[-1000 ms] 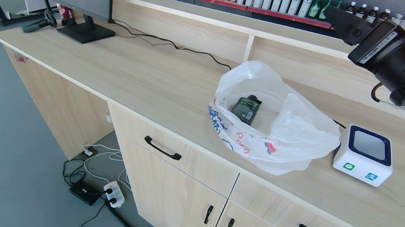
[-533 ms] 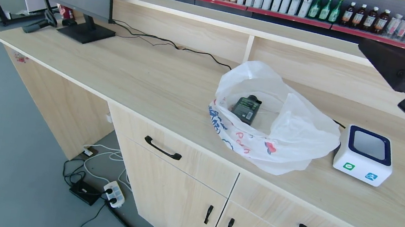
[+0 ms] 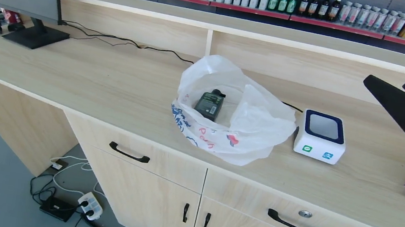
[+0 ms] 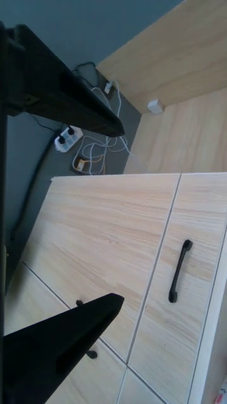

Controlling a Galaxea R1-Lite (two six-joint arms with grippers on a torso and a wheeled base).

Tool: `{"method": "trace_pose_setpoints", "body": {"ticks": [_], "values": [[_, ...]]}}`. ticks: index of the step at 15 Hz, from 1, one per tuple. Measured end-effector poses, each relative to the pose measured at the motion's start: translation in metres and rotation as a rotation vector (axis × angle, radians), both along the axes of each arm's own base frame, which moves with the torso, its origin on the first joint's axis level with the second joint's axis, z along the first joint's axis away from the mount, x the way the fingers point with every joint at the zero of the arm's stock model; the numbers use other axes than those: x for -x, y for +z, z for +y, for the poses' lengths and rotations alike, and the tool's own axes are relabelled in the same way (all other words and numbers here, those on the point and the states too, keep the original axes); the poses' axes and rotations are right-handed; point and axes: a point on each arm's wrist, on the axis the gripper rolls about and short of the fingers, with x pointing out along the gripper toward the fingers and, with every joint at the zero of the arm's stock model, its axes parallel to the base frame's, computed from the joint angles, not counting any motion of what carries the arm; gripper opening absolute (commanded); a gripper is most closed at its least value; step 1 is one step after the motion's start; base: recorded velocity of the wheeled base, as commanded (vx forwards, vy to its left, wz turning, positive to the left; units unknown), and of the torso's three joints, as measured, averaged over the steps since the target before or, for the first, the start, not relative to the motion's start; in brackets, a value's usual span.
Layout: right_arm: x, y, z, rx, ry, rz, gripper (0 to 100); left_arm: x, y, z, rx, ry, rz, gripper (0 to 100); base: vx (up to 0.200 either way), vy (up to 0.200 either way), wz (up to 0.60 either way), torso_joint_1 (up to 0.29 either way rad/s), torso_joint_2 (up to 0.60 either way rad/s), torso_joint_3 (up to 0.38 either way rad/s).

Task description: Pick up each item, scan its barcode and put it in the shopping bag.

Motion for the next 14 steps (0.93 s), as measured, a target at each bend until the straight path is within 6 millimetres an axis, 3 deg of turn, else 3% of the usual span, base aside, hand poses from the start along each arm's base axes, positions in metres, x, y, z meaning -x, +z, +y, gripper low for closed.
{"method": "trace_pose_setpoints", "body": {"ticks": [2,10,14], "values": [[0.001,0.000,-0.001,-0.016,0.005,0.005,100,0.000,0.000,0.000,0.000,0.000,0.000,100,0.000,0.000,-0.60,0.002,0.00,0.002],[0.007,0.006,-0.005,-0.075,0.018,-0.004,100,0.000,0.000,0.000,0.000,0.000,0.000,100,0.000,0.000,0.00,0.000,0.00,0.000],[0.005,0.009,-0.011,-0.217,0.026,0.038,100,0.000,0.000,0.000,0.000,0.000,0.000,100,0.000,0.000,0.00,0.000,0.00,0.000]]}}
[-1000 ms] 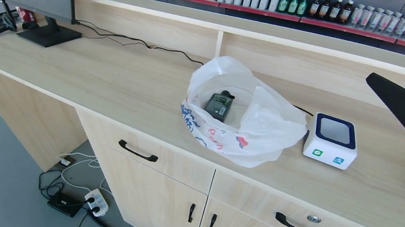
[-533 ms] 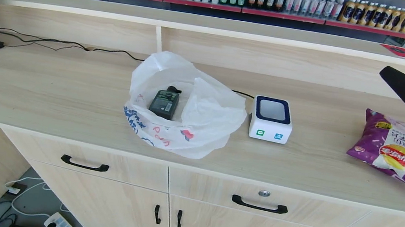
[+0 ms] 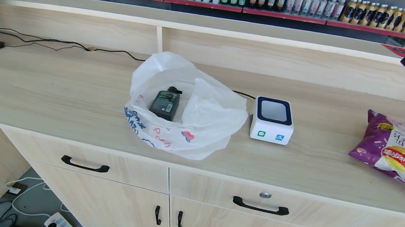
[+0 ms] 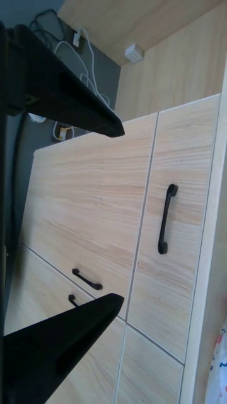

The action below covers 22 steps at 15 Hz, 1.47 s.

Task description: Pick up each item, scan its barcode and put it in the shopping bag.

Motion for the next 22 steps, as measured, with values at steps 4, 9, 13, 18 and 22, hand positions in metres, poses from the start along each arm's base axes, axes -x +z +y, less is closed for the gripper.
{"method": "trace_pose_setpoints", "body": {"ticks": [4,9,13,18,22], "values": [[-0.005,0.006,-0.007,-0.056,-0.011,0.003,100,0.000,0.000,0.000,0.000,0.000,0.000,100,0.000,0.000,0.00,0.000,0.00,0.000],[-0.014,0.013,-0.015,-0.011,-0.069,-0.027,100,0.000,0.000,0.000,0.000,0.000,0.000,100,0.000,0.000,0.00,0.000,0.00,0.000],[-0.022,0.010,-0.024,-0.012,-0.121,0.025,100,0.000,0.000,0.000,0.000,0.000,0.000,100,0.000,0.000,0.00,0.000,0.00,0.000],[-0.036,0.018,-0.042,-0.017,-0.110,0.077,100,0.000,0.000,0.000,0.000,0.000,0.000,100,0.000,0.000,0.00,0.000,0.00,0.000],[-0.064,0.025,-0.077,-0.020,-0.283,0.105,100,0.000,0.000,0.000,0.000,0.000,0.000,100,0.000,0.000,0.00,0.000,0.00,0.000]]}}
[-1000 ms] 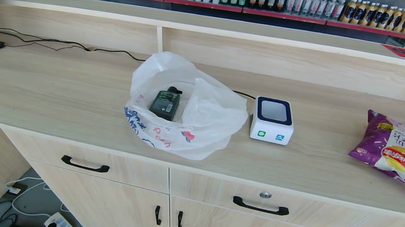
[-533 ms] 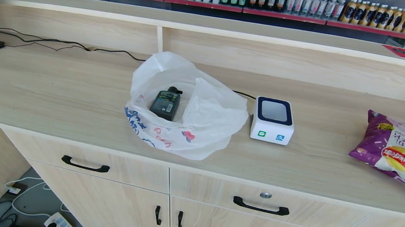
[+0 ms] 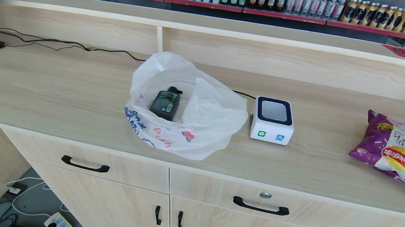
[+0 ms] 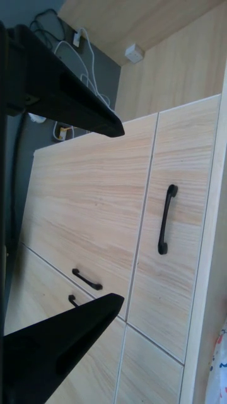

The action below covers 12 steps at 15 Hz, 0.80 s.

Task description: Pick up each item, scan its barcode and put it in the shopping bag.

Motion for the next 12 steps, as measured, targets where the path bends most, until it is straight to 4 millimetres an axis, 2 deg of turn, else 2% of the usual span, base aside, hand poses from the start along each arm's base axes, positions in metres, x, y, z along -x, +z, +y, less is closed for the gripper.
{"method": "trace_pose_setpoints", "body": {"ticks": [3,5,7,10,12], "values": [[-0.021,0.001,-0.017,0.019,-0.032,0.171,100,0.000,0.000,0.000,0.000,0.000,0.000,100,0.000,0.000,0.00,0.000,0.00,0.000],[-0.024,0.001,-0.021,0.025,-0.009,0.367,100,0.000,0.000,0.000,0.000,0.000,0.000,100,0.000,0.000,0.00,0.000,0.00,0.000],[-0.031,0.012,-0.032,0.065,-0.005,0.453,100,0.000,0.000,0.000,0.000,0.000,0.000,100,0.000,0.000,0.00,0.000,0.00,0.000],[-0.074,0.016,-0.059,0.147,-0.046,0.476,100,0.000,0.000,0.000,0.000,0.000,0.000,100,0.000,0.000,0.00,0.000,0.00,0.000],[-0.106,0.009,-0.083,0.220,-0.081,0.501,100,0.000,0.000,0.000,0.000,0.000,0.000,100,0.000,0.000,0.00,0.000,0.00,0.000]]}}
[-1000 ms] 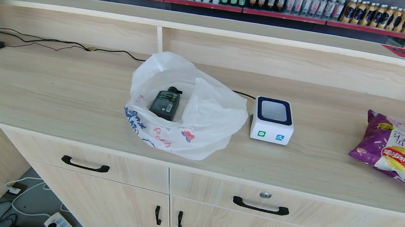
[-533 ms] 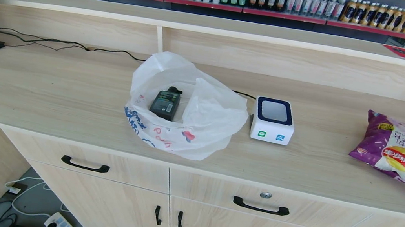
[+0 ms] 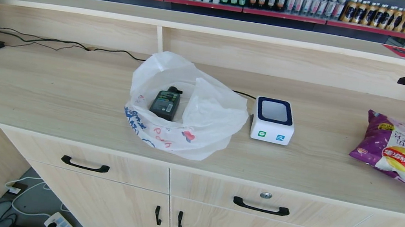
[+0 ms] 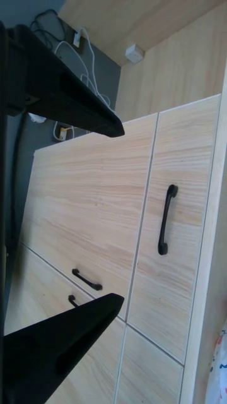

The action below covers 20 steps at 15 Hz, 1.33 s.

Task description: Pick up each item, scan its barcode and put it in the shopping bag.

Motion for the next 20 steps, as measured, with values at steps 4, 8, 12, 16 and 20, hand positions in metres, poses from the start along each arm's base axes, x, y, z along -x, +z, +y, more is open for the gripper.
{"method": "trace_pose_setpoints", "body": {"ticks": [4,8,12,16,20], "values": [[-0.018,-0.044,-0.033,0.027,-0.025,0.275,100,0.000,0.000,0.000,0.000,0.000,0.000,100,0.000,0.000,0.00,0.000,0.00,0.000],[-0.020,-0.041,-0.036,0.004,-0.116,0.316,100,0.000,0.000,0.000,0.000,0.000,0.000,100,0.000,0.000,0.00,0.000,0.00,0.000],[-0.015,-0.045,-0.023,-0.049,-0.186,0.404,100,0.000,0.000,0.000,0.000,0.000,0.000,100,0.000,0.000,0.00,0.000,0.00,0.000],[-0.013,-0.037,-0.016,-0.039,-0.178,0.406,100,0.000,0.000,0.000,0.000,-0.001,0.000,100,0.000,0.000,0.00,0.000,0.00,0.000],[-0.013,-0.040,-0.013,-0.052,-0.165,0.471,100,0.000,0.000,0.000,0.000,0.000,0.000,100,0.000,0.000,0.00,0.000,0.00,0.000]]}}
